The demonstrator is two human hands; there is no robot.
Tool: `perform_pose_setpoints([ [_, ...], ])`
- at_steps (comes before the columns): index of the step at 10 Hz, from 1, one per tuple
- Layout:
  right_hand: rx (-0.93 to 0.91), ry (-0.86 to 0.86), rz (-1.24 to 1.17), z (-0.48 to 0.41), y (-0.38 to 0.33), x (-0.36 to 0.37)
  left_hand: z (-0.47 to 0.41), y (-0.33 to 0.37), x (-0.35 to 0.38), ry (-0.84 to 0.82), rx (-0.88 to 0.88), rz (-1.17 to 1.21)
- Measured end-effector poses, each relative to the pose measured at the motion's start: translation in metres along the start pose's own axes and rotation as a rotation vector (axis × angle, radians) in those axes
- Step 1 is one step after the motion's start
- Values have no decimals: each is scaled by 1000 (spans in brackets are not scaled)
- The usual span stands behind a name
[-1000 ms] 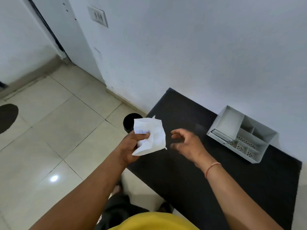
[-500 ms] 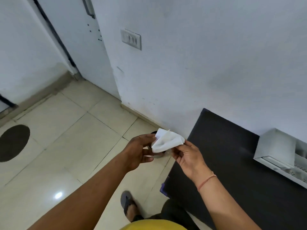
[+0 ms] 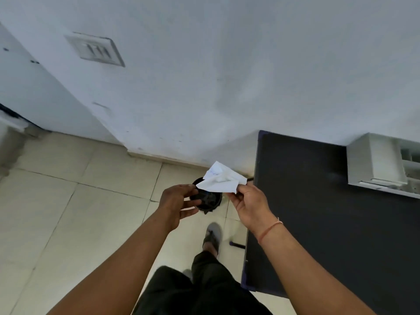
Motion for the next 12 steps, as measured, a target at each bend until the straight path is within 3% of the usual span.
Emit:
perform_pose_setpoints([
  [2,-30,151,232,-79,61,-4,-115,20,-11,56,-93,-122],
  [4,26,365,445,-182,174,-28,-268,8,-18,98,-162,-272],
  [5,98,425,508,-260,270,-65,-361,-9,-20,114,-196,-362],
  [6,130,411,584,-297,315,-82,-414,-19,-18,115,-209,-409],
  [7,220,246,578,-330,355,-81,-471,-31,-13,120,-205,-494],
  [8,241,162,644,-345,365,-81,-493,-37,-13,133,-197,-537],
  [9,172,161,902,-343,345,-79,-494,-32,-9,150,-146,-650],
  [10,110,98,936,-337,325,-65,-480,-22,-5,182,-100,-748],
  [12,-70,-21,973,-318,235,-17,-401,35,29,192,104,-727],
])
Point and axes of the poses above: each hand's wrist, its own z-axis away from the middle knuckle, its own x-axis out of the palm, y = z × x, the point moved 10 cm from there along -z, towards the middle knuckle, and after that the axes turned 15 degrees about -x, right-handed, at the moved point
